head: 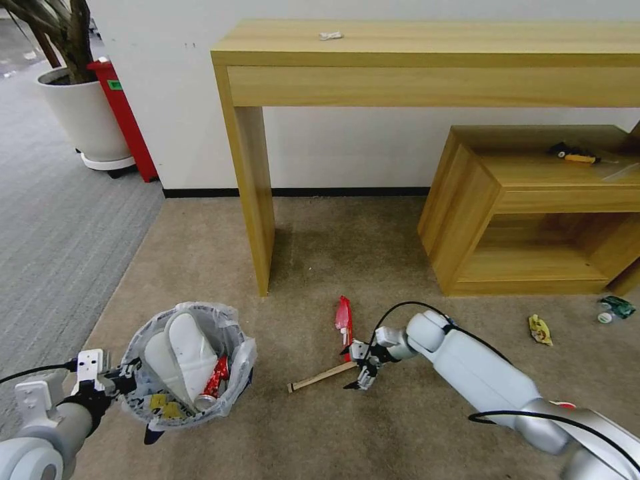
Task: Pick up the trash bin and place the garbage on the floor into it.
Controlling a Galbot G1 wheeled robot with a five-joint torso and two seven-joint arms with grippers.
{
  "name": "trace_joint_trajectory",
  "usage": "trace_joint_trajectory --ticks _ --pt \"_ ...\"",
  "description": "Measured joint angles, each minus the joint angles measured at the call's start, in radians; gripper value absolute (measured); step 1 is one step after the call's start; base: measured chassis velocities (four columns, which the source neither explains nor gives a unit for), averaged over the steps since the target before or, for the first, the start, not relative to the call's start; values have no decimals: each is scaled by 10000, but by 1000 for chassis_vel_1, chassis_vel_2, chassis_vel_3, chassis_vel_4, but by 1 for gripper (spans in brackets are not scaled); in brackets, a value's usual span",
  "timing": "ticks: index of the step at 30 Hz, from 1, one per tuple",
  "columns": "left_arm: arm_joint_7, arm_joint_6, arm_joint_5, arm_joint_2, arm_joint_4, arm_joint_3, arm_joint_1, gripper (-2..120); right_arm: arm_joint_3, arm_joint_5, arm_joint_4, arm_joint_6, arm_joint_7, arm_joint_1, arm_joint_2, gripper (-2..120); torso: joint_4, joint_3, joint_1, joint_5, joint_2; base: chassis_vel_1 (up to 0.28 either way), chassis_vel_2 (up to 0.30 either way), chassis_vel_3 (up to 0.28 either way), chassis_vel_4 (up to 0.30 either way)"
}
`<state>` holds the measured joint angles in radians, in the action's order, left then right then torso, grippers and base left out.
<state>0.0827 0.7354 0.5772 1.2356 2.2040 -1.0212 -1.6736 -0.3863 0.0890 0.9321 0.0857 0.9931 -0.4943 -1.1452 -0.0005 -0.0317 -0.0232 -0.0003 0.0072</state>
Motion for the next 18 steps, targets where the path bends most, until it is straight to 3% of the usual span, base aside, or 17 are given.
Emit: trace_joint_trajectory --ticks 10,18 --pt "-230 1 58 -11 -77 414 173 0 -224 79 -1389 60 -84 264 -750 68 -2 0 0 0 0 0 0 0 0" --pt "-239 0 308 -69 -138 376 201 0 -20 69 -1950 -3 -125 288 -1065 66 0 0 0 1 0 0 0 0 0"
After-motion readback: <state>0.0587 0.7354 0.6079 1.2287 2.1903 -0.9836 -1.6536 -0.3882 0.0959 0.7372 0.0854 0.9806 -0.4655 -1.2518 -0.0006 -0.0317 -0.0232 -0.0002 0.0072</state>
